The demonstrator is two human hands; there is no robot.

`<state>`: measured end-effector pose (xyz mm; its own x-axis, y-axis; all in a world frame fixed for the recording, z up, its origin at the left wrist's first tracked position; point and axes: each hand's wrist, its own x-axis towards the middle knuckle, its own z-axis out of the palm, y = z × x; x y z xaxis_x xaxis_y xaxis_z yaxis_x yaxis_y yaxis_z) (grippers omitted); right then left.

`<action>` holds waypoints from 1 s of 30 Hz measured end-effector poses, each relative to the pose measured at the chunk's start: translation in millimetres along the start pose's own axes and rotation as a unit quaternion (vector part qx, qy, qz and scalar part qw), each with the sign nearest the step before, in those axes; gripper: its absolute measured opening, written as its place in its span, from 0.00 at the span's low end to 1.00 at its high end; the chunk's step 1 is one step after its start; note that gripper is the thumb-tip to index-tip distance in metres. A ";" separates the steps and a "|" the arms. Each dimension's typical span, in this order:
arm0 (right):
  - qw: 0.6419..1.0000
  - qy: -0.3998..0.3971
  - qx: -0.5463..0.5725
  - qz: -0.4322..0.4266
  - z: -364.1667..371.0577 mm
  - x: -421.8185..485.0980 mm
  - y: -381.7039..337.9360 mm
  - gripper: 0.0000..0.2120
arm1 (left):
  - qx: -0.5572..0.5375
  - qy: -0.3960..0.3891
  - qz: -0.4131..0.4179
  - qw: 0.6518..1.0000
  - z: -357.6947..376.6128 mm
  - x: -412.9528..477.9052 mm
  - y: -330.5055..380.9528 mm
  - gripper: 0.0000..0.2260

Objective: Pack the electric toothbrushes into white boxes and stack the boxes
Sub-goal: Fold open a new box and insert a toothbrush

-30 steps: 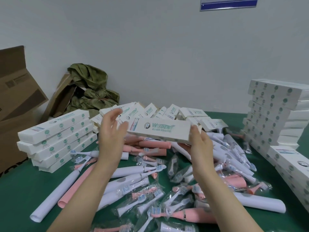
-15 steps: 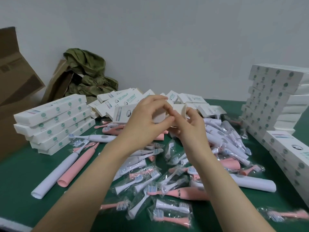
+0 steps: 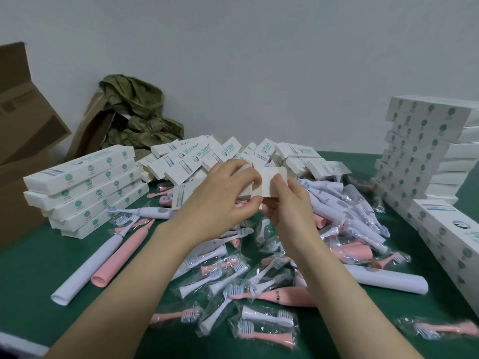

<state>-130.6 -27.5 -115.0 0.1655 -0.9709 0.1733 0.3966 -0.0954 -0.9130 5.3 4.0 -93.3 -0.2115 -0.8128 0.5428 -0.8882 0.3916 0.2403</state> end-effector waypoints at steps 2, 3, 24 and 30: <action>1.000 0.008 0.011 0.003 1.2 -0.4 -1.5 0.13 | -0.006 0.003 -0.002 1.000 0.5 -0.2 -2.3 0.15; 1.000 0.017 0.014 0.009 1.5 -0.9 -2.3 0.13 | -0.004 0.004 0.001 1.000 0.9 -0.6 -3.3 0.18; 0.985 -0.035 -0.113 -0.123 9.1 -5.6 4.3 0.11 | -0.230 0.075 -0.057 0.969 -23.7 -4.3 0.6 0.19; 0.974 0.004 -0.183 -0.134 11.7 -4.2 12.1 0.10 | -0.140 0.089 -0.125 0.978 -9.3 0.4 5.8 0.12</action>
<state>-115.9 -22.0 -122.4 0.0930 -0.9020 0.4217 0.0754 -0.4159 -0.9063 3.9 9.9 -84.2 0.0954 -0.8199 0.5644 -0.7506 0.3132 0.5818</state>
